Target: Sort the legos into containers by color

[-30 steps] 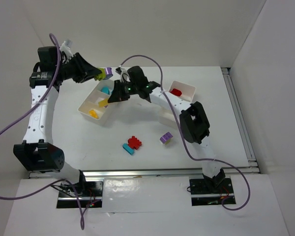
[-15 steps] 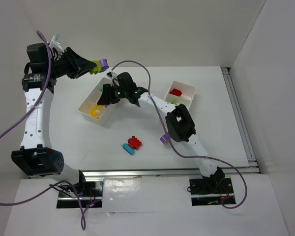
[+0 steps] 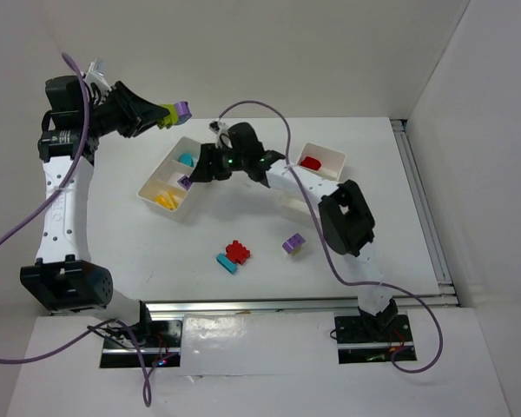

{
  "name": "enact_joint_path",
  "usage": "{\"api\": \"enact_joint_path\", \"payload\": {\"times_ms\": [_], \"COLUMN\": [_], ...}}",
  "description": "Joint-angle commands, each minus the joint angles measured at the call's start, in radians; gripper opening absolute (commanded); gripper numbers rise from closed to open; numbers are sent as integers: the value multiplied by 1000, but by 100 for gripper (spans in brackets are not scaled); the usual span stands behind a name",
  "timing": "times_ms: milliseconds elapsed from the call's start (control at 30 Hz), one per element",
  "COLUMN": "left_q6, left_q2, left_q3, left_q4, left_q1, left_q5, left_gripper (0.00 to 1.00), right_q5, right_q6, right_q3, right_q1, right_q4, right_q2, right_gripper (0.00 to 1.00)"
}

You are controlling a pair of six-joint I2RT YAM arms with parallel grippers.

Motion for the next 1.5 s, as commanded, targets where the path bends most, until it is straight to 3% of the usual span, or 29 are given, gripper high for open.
{"api": "enact_joint_path", "payload": {"times_ms": [0, 167, 267, 433, 533, 667, 833, 967, 1100, 1300, 1467], "left_q6": [-10, 22, 57, 91, 145, 208, 332, 418, 491, 659, 784], "left_q2": [-35, 8, 98, 189, 244, 309, 284, 222, 185, 165, 134], "left_q3": [-18, -29, -29, -11, 73, 132, 64, -1, -33, -34, -58], "left_q4": [72, 63, 63, 63, -71, -190, -158, 1, 101, 126, 158], "left_q1": [-3, -50, -105, -148, -187, -221, -260, -280, -290, -335, -359], "left_q5": [21, 86, 179, 265, 232, 192, 219, 272, 293, 255, 195], "left_gripper": [0, 0, 0, 0, 0, 0, 0, 0, 0, 0, 0], "right_q5": [41, 50, 12, -38, -48, -39, -103, -308, -505, -594, -652], "right_q6": [-57, -45, -45, -86, -148, -181, -120, 34, 222, 283, 476], "right_q3": [-72, -358, -422, -355, -304, -364, -341, -384, -488, -465, -542], "right_q1": [-52, -148, -223, -296, -320, -355, -427, -489, -522, -523, -523], "right_q4": [31, 24, -18, -148, -271, -291, -334, -225, 35, 73, 313], "right_q2": [-209, -467, -589, -613, -593, -628, -603, -580, -593, -582, -582], "right_gripper": [63, 63, 71, 76, 77, 77, 77, 79, 80, 81, 82]}}
